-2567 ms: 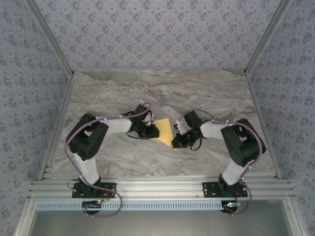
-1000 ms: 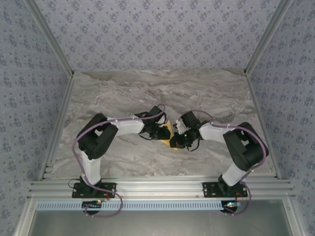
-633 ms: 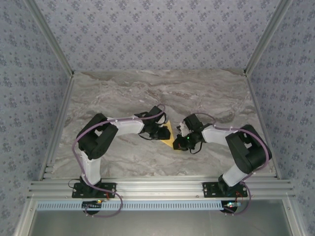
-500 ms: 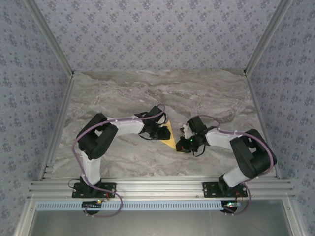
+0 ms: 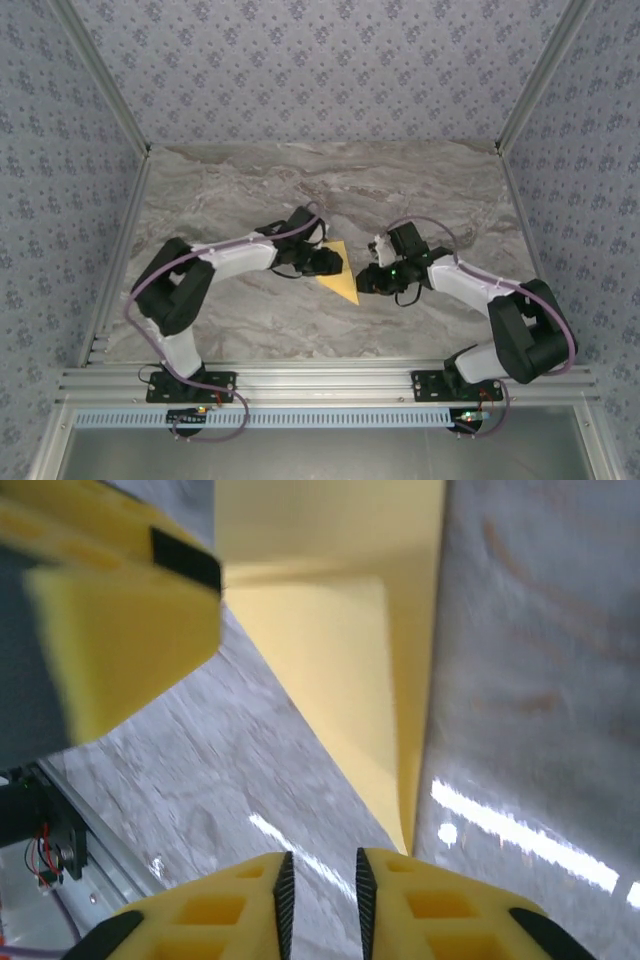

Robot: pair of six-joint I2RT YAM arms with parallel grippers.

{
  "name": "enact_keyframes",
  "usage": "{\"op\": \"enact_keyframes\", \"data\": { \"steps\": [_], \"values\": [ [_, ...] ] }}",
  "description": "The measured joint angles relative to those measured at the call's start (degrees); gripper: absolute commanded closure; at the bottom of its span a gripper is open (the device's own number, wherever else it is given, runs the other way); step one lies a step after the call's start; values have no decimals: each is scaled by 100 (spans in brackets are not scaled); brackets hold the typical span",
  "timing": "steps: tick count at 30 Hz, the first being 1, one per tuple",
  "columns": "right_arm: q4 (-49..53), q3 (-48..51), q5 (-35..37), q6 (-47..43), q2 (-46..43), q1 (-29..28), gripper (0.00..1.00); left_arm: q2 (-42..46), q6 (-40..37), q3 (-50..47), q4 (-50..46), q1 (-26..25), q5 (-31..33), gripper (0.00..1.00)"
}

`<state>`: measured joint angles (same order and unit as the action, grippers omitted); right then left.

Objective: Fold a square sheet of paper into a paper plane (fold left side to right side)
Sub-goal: Third fold the triangle at the center of the table, then fourth fold the wing at the center of the table.

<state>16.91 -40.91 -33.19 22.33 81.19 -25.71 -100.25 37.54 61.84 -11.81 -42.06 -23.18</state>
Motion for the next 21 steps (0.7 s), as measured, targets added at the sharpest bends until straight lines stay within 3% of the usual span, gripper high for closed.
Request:
{"op": "enact_keyframes", "data": {
  "steps": [3,7,13,21],
  "values": [
    [-155,-280,4,-275,291,28,57,629,94,-258,70,201,-2,49],
    [-275,-570,0,-619,835,37,57,1023,385,-798,413,417,-72,46],
    [-339,-651,7,-807,1327,63,57,669,925,-1394,975,439,-391,46],
    [-341,-603,273,-979,1001,63,52,138,1235,-1290,1558,367,-634,56]
  ]
}}
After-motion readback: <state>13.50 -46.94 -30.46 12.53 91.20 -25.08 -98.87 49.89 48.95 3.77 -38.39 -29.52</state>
